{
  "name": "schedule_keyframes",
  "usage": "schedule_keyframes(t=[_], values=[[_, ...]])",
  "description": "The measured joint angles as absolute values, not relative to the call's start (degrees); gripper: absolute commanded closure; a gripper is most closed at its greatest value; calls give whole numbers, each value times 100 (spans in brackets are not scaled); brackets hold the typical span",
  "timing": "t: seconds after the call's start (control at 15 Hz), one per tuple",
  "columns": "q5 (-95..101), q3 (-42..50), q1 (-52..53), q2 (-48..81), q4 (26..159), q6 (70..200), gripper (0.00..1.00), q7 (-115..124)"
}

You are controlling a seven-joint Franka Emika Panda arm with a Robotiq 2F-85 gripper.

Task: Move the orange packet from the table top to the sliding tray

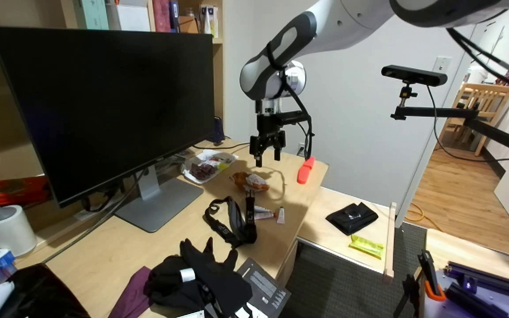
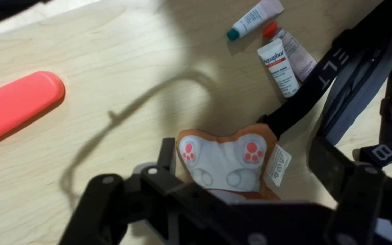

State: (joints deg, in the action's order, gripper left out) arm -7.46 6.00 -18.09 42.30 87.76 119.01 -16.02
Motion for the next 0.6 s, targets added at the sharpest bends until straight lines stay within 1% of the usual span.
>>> schedule_keyframes(t=[0.33,0.6], values=[[-844,140,-2145,4250,9162,12230,0,-2893],[-883,-27,-2390,4261,9197,12349,0,-3511]])
